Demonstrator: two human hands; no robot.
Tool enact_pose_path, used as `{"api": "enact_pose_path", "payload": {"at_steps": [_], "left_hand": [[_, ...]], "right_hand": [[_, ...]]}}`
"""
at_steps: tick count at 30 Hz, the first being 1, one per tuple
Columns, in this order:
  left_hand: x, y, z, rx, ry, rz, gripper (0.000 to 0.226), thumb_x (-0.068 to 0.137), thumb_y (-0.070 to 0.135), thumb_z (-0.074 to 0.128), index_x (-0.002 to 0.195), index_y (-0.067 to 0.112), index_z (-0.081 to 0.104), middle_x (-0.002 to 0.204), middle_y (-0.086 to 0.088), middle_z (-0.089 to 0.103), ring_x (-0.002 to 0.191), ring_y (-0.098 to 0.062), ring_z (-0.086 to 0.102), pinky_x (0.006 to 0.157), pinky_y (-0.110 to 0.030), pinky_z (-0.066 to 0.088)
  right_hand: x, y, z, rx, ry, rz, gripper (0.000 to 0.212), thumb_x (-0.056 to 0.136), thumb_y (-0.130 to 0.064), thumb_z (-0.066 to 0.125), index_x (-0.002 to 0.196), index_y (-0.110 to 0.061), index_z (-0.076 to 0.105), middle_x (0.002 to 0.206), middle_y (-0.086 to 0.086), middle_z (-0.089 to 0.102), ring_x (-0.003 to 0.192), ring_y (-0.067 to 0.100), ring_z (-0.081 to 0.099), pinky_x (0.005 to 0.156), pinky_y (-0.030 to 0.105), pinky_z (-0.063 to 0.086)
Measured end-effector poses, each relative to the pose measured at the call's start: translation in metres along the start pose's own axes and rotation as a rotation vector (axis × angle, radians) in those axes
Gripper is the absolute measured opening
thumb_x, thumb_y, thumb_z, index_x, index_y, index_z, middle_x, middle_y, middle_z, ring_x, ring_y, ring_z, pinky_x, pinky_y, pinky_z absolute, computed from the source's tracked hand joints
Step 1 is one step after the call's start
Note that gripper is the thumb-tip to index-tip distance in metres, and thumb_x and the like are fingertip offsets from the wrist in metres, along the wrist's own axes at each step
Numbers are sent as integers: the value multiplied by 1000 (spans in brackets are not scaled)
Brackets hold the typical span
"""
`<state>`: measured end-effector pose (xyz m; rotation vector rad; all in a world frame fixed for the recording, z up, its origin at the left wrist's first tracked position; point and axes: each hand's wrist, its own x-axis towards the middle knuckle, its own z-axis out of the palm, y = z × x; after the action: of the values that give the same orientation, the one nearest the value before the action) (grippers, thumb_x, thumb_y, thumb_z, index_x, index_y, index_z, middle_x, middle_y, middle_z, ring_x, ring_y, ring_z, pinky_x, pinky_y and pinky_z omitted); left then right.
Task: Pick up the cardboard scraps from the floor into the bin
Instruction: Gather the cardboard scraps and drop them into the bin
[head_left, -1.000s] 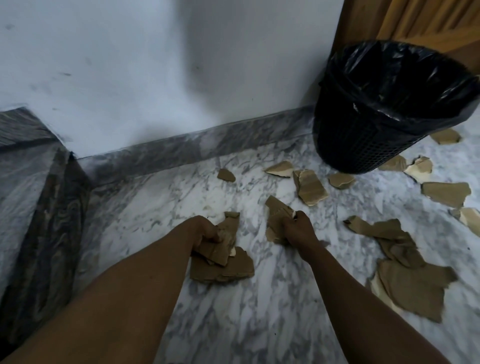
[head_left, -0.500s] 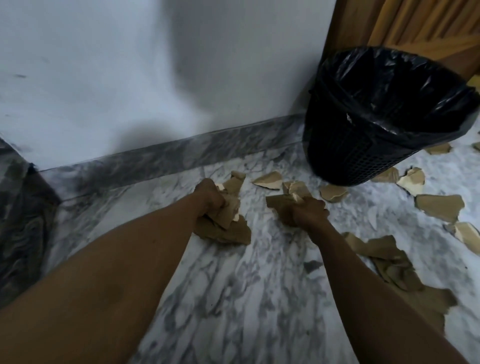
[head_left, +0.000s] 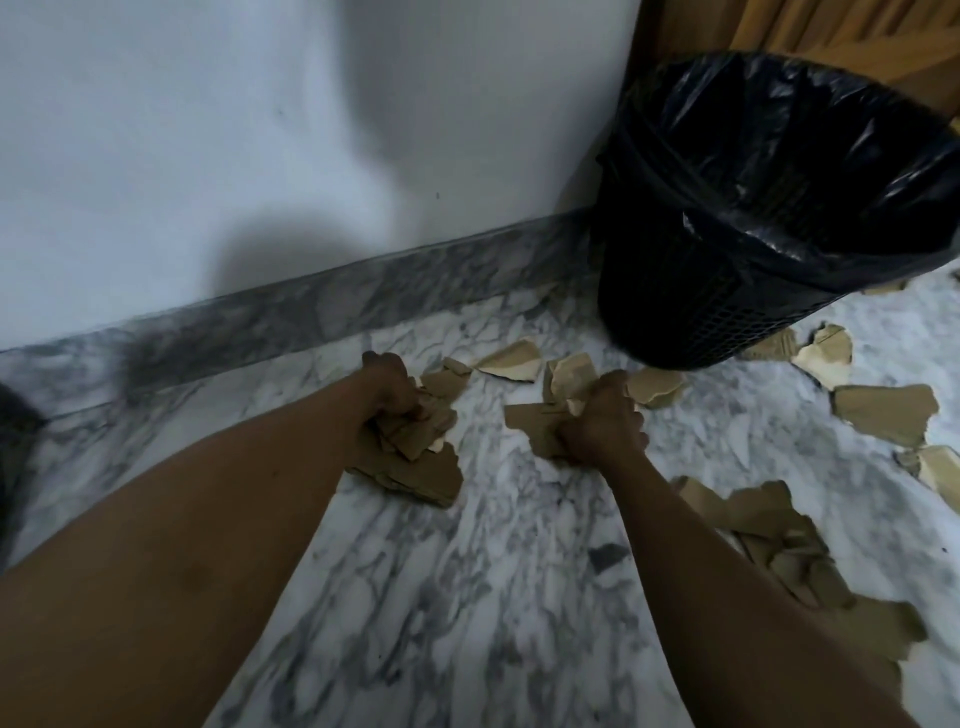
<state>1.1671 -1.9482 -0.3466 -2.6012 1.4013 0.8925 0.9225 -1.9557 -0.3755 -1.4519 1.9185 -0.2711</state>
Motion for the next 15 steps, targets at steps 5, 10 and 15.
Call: {"api": "enact_pose_path", "payload": {"at_steps": [5,10,15], "left_hand": [[3,-5,8,-88,15,3,69,84,31,77,134,-4,44,135,-17,50,119,-31,53,91,-31,46],[6,-11,11,-83,17,33,57,73,24,86,116,-4,62,111,-14,63,93,-27,59,77,-31,49],[5,-9,11,-8,14,70,66,74,28,86,126,0,56,127,-15,58,105,-31,59,85,-35,51]], "right_hand": [[-9,4,-5,77,-17,-72,57,81,-25,68,133,-14,45,127,10,58,121,33,53,101,39,32],[7,18,-25,-99,-54,-98,59,81,-48,52,127,-12,56,139,16,46,132,41,37,109,57,31],[39,38,-58,-218,-95,-152,80,84,-54,52,148,-9,35,154,16,31,142,38,24,118,54,14]]}}
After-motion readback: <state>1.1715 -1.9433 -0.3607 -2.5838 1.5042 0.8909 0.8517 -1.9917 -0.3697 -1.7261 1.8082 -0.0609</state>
